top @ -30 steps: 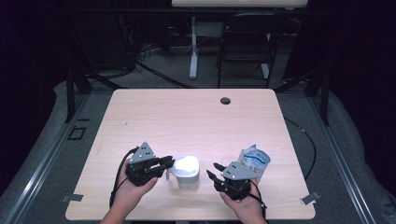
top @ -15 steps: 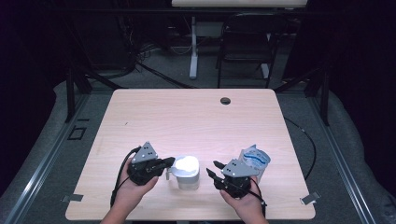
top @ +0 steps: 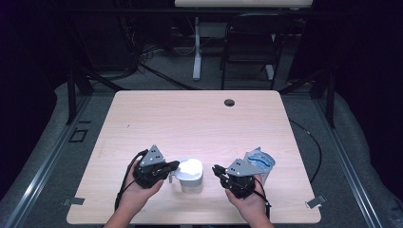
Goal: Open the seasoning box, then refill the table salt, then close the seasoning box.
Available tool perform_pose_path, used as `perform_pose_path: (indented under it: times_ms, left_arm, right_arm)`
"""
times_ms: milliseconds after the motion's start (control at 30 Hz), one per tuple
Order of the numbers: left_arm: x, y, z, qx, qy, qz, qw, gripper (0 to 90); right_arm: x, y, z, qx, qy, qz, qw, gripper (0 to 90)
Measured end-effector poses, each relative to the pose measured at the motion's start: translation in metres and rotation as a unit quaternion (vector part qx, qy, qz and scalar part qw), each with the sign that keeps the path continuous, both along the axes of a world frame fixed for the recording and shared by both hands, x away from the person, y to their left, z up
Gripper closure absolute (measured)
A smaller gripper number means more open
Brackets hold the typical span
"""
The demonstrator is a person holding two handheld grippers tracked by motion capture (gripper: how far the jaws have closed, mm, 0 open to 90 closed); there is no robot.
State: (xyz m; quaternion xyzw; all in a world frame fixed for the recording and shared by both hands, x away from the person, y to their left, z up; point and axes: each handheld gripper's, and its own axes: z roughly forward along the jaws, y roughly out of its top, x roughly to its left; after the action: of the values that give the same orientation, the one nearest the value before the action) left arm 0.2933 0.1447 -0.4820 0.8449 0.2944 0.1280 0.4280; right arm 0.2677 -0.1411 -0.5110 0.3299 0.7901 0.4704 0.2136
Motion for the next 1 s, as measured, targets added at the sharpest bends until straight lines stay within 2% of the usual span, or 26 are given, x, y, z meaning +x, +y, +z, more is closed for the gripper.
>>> perform_pose_path:
  times_ms: [167, 600, 1000]
  left_arm:
    - [0.0, 0.0003, 0.0002, 0.004, -0.002, -0.002, 1.0, 90.0]
    - [-0.0012, 0.003, -0.0011, -0.003, -0.003, 0.0, 1.0, 90.0]
    - [-0.0018, 0.0044, -0.0011, -0.003, -0.002, 0.003, 1.0, 90.0]
  right_arm:
    - [0.0027, 0.0025, 0.0032, -0.001, -0.001, 0.003, 1.0, 89.3]
    - [0.008, 0.0077, 0.0051, 0.0, -0.002, 0.01, 0.9999, 89.9]
    - [0.0067, 0.0093, 0.0059, 0.002, 0.0, 0.017, 0.9998, 90.0]
